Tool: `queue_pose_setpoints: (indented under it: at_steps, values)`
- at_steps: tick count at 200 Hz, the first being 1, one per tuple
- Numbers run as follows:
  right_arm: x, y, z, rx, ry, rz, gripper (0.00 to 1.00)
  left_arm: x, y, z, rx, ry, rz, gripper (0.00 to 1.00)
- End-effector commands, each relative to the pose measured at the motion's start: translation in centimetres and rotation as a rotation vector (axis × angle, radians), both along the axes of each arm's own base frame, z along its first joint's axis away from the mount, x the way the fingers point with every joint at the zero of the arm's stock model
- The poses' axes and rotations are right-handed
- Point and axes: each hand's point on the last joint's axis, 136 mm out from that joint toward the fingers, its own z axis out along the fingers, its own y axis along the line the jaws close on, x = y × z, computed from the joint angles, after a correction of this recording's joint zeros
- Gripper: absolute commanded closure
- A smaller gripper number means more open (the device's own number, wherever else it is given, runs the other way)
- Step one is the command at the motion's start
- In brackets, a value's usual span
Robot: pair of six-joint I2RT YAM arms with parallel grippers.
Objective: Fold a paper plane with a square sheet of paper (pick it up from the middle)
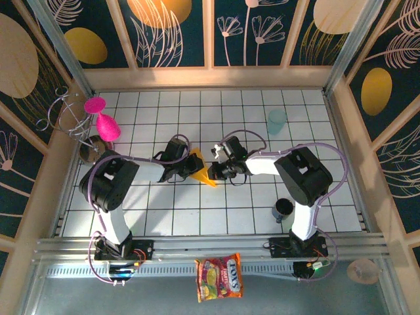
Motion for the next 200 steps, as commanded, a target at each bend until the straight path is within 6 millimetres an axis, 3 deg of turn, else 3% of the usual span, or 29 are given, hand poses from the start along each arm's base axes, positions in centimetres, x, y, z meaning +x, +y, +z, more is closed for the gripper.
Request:
queue_pose_setpoints:
  at_steps: [1, 8, 17, 36, 83, 128, 166, 200]
  values:
    - [-0.3, -0.6, -1.2, -0.07, 0.006, 0.004, 1.0, 1.1, 0.5, 3.2, 0.007, -0.1, 0.033, 0.91]
    - [-0.3, -0.8, -1.4, -0.079, 0.006, -0.001, 1.0, 1.0, 0.7, 2.9, 0.014, -0.096, 0.042, 0.91]
    - [-0.2, -0.8, -1.4, -0.084, 0.004, -0.003, 1.0, 1.0, 0.8, 4.3, -0.008, -0.127, 0.054, 0.91]
    - [-0.3, -0.8, -1.8, -0.101, 0.006, -0.005, 1.0, 0.3, 0.9, 4.3, -0.035, -0.117, 0.056, 0.92]
    - [-0.5, -0.9, -2.5, -0.136, 0.019, -0.004, 1.0, -1.7, -0.2, 2.1, -0.045, -0.048, -0.002, 0.93]
    - [-0.6, -1.4, -3.2, -0.172, 0.034, -0.019, 1.0, -2.2, -1.3, 0.1, -0.038, 0.02, -0.033, 0.93]
    - [-1.2, -2.1, -4.1, -0.215, 0.05, -0.012, 1.0, -2.0, -0.2, -2.1, 0.036, 0.073, 0.026, 0.94]
    - [-2.0, -4.3, -5.8, -0.324, 0.06, -0.005, 1.0, -1.3, 1.9, -3.0, 0.116, 0.089, 0.105, 0.95]
